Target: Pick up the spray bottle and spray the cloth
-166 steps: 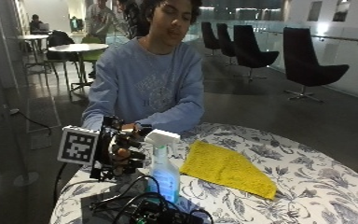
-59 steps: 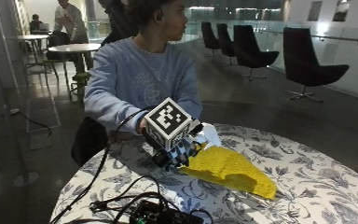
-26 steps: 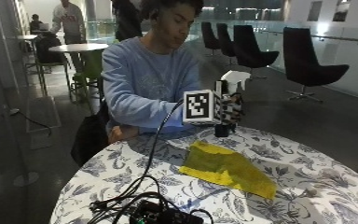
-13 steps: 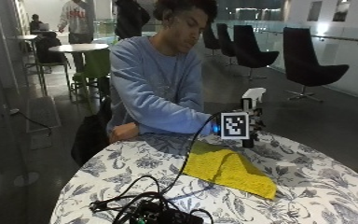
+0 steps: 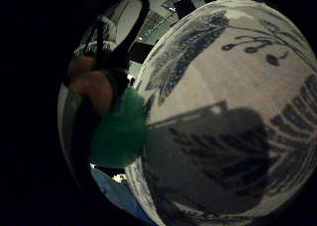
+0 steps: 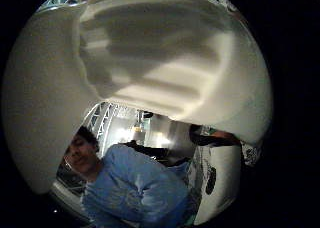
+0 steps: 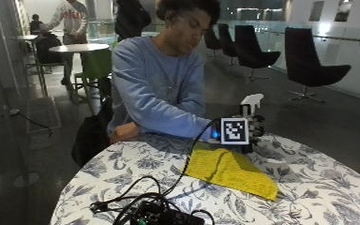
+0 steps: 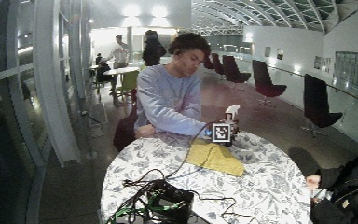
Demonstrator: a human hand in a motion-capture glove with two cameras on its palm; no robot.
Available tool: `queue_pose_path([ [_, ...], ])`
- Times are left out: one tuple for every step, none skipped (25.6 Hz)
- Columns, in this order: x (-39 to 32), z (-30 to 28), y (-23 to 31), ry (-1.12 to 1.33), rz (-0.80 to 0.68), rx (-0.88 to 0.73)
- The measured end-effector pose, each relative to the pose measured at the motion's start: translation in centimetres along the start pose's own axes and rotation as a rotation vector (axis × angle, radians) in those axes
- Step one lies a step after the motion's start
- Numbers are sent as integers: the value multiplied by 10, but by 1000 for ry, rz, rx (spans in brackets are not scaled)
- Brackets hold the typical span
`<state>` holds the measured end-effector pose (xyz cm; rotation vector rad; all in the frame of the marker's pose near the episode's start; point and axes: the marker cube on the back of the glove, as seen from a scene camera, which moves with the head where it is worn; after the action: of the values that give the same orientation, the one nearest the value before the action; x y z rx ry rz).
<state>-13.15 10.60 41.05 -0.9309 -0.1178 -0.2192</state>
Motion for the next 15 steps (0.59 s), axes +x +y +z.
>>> queue_pose_path([
  [0, -3, 5, 38, -10, -13],
  [-2, -7, 10, 79, -20, -26],
  [-4, -13, 15, 122, -30, -34],
  [-6, -20, 20, 163, -37, -35],
  [-7, -28, 25, 198, -39, -29],
  [-8, -36, 30, 225, -36, -19],
  [-7, -45, 36, 245, -26, -10],
  [-5, -53, 43, 260, -12, -2],
  [-3, -60, 49, 272, 2, 4],
  [-1, -67, 55, 281, 14, 10],
  [1, -74, 60, 288, 22, 18],
  [2, -81, 66, 294, 28, 28],
  [2, -89, 72, 302, 30, 40],
  [2, -98, 79, 314, 32, 53],
  [0, -107, 87, 333, 34, 67],
])
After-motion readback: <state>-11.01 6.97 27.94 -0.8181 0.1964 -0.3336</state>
